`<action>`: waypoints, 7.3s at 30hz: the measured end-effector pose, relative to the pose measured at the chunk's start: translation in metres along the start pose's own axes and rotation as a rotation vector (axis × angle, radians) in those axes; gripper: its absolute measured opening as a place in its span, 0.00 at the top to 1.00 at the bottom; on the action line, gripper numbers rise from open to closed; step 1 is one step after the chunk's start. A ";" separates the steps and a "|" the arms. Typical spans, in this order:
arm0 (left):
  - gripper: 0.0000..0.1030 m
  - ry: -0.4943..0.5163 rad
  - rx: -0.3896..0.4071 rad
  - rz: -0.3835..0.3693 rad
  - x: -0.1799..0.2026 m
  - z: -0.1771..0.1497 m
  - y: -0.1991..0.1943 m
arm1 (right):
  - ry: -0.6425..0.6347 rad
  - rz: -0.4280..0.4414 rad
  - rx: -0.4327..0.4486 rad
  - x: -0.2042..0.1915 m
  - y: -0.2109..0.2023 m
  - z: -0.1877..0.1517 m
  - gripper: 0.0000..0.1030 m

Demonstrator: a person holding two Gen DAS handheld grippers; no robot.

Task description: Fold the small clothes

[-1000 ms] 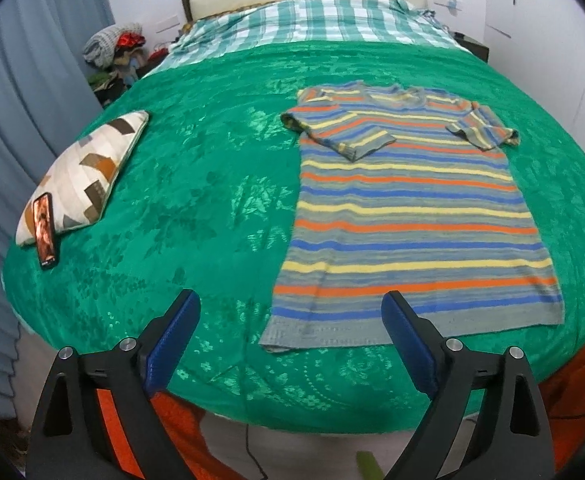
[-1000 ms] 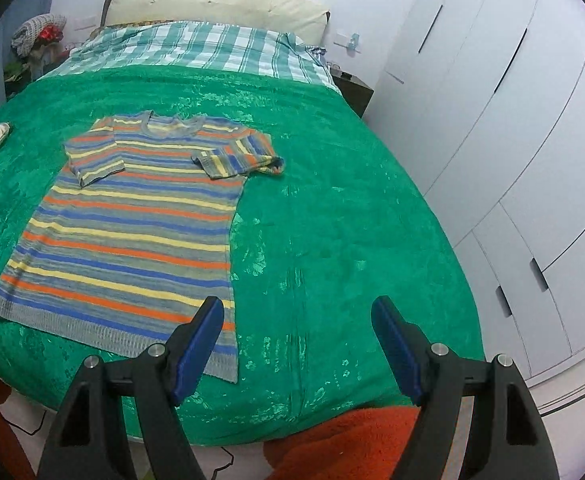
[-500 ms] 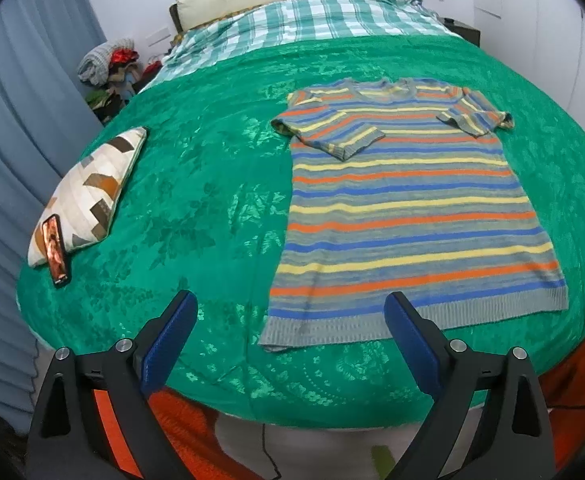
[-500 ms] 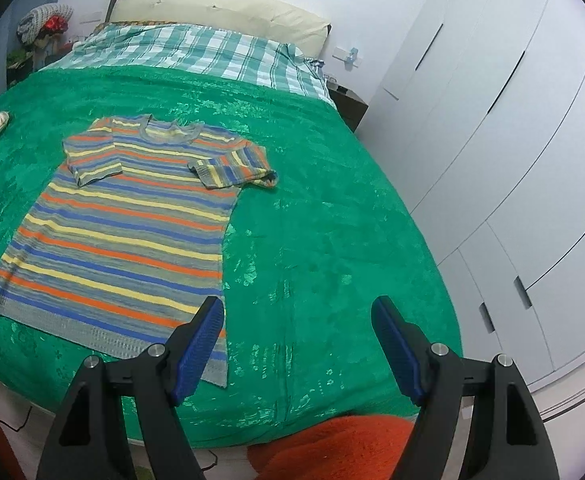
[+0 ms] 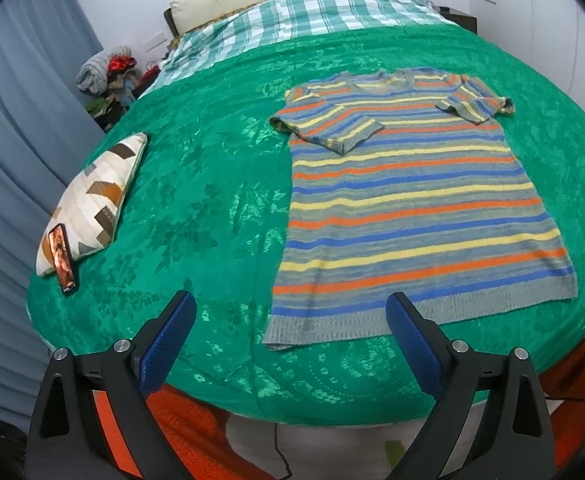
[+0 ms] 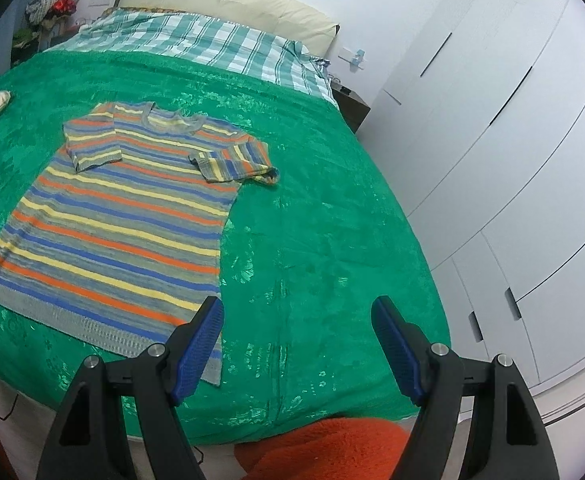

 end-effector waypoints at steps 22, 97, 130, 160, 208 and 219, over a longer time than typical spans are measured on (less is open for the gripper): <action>0.05 0.001 -0.065 0.026 -0.001 -0.013 0.034 | 0.008 0.367 -0.046 0.012 0.079 0.017 0.20; 0.99 -0.506 -0.184 -0.069 -0.137 0.198 0.321 | 0.373 0.622 0.136 0.081 0.198 -0.014 0.29; 0.92 -0.720 -0.315 -0.377 -0.149 0.143 0.384 | 0.238 0.580 0.024 0.037 0.230 -0.021 0.29; 0.32 -0.154 -0.281 -0.460 -0.051 -0.023 0.182 | 0.375 0.795 -0.202 0.051 0.191 -0.073 0.28; 0.05 -0.285 -0.018 -0.162 -0.066 0.059 0.222 | 0.411 0.518 0.011 0.057 0.142 -0.092 0.31; 0.00 -0.288 -0.022 -0.196 -0.060 0.056 0.304 | 0.391 0.518 0.025 0.052 0.139 -0.092 0.31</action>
Point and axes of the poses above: each gripper's, at about its wrist camera, not at the fingertips, and y roughly the way its jaws point, x to its right, z to its top, the point moved 1 cm from there along y, roughly the way its jaws point, and after that the axes turned 13 degrees about z, right-handed, at the moved point
